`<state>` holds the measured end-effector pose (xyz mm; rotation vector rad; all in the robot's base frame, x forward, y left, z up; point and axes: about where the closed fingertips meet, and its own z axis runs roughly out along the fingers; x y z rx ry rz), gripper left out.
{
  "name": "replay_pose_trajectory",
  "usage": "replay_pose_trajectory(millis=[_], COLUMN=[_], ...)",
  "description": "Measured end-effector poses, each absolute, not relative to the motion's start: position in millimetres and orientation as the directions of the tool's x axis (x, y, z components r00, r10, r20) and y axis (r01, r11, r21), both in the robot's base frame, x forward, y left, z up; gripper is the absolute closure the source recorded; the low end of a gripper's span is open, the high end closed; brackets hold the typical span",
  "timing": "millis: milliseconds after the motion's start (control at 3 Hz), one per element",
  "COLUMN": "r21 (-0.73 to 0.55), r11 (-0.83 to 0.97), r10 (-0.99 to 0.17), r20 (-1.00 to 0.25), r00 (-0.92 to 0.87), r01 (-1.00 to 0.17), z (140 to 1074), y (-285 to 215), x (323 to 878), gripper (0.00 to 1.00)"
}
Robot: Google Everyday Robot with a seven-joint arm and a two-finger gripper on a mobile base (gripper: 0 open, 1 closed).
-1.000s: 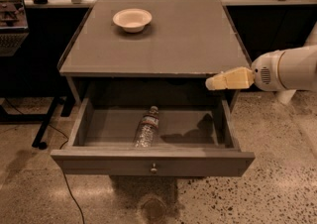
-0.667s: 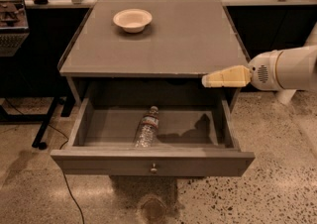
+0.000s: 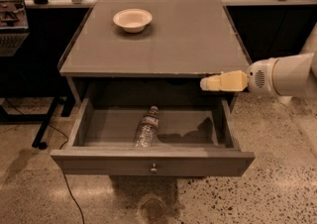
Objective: Pick water bottle from top drawer and place on counter
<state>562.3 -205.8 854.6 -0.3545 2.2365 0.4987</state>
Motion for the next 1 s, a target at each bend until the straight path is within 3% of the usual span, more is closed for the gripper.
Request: replay_pose_trajectory(millis=[333, 1000], r21=[0.389, 0.537], r11=[0.870, 0.834], r10=[0.053, 0.228], r20=[-0.683, -0.549], r00=[-0.728, -0.804], r01=[-0.301, -0.130], z=[820.7, 778.1], y=[-193.7, -179.1], x=[548.3, 530.6], gripper=[0.00, 0.00])
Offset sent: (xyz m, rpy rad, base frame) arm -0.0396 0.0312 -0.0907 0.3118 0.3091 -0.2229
